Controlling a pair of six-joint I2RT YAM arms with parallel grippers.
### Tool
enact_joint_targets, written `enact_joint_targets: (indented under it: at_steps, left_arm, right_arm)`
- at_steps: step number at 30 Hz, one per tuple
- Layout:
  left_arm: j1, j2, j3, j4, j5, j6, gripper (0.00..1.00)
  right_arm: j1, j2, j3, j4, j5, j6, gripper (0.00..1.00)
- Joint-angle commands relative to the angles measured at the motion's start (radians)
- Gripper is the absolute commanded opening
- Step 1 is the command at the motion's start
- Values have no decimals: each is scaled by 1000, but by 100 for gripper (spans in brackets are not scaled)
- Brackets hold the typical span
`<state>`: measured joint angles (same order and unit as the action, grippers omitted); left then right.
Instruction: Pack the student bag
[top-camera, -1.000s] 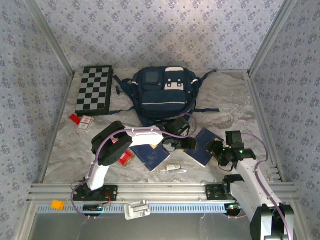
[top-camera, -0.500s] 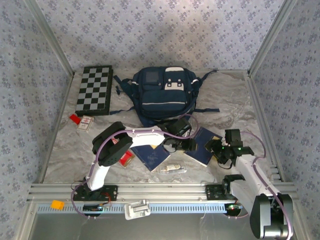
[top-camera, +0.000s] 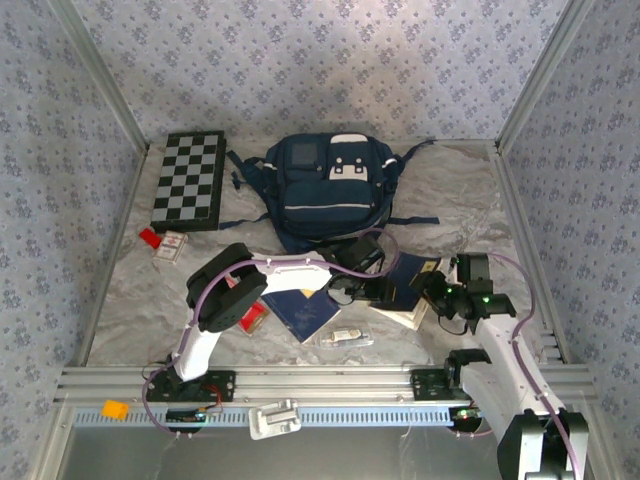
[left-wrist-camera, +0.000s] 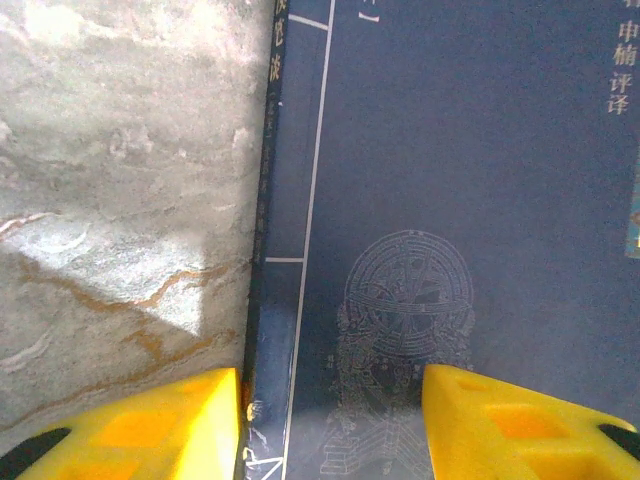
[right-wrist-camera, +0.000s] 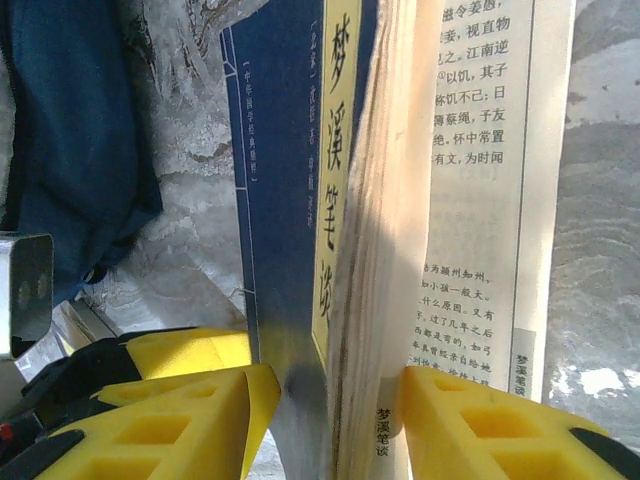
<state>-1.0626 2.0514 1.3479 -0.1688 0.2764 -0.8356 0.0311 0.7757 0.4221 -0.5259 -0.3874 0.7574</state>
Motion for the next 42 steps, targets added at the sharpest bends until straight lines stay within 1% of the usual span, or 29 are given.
enact_joint_targets:
  at_steps: [1,4,8,10,14,18,20,24,26,30,33,35,39,41,42]
  left_arm:
    - [-14,18,36,-12,6,22,50]
    - [-14,19,42,-23,0,26,50]
    - [-14,16,39,-23,-3,28,50]
    - [-14,18,40,-24,-3,28,50]
    - [-14,12,39,-19,-1,25,50]
    - [-14,5,37,-21,-4,26,50]
    - [-14,0,40,-20,-5,25,50]
    - [-13,-9,60,-36,-7,34,50]
    - [-11,-34,53,-35,-19,32,50]
    - [-7,-150,-30,24,-66,34,52]
    - [15,-240,-97,45,-81,41,54]
    - [37,-301,-152,84,-68,38,56]
    - [101,-407,-229,116,13,48,62]
    - [140,-458,-279,152,43,29,65]
    - [167,-483,-320,198,69,3,66]
  right_arm:
    - [-7,-10,38,-31,-62,-33,45]
    - [-15,-13,50,-53,-86,-44,45]
    - [-20,-33,44,-36,-133,-56,46]
    - [-26,-33,37,-31,-136,-56,44]
    - [-35,-17,5,-4,-135,-50,34]
    - [-51,-3,-11,0,-146,-59,20]
    - [-58,-9,-11,-4,-149,-62,14]
    - [-67,-34,2,-12,-149,-61,0]
    - [-68,-48,12,-3,-159,-52,0]
    - [-67,-53,52,1,-200,-55,0]
    - [-59,-62,106,-6,-237,-55,0]
    - [-46,-70,145,2,-255,-46,0]
    - [0,-65,205,59,-297,-17,0]
    - [25,-56,222,97,-315,-2,0]
    - [40,-51,233,114,-316,1,0]
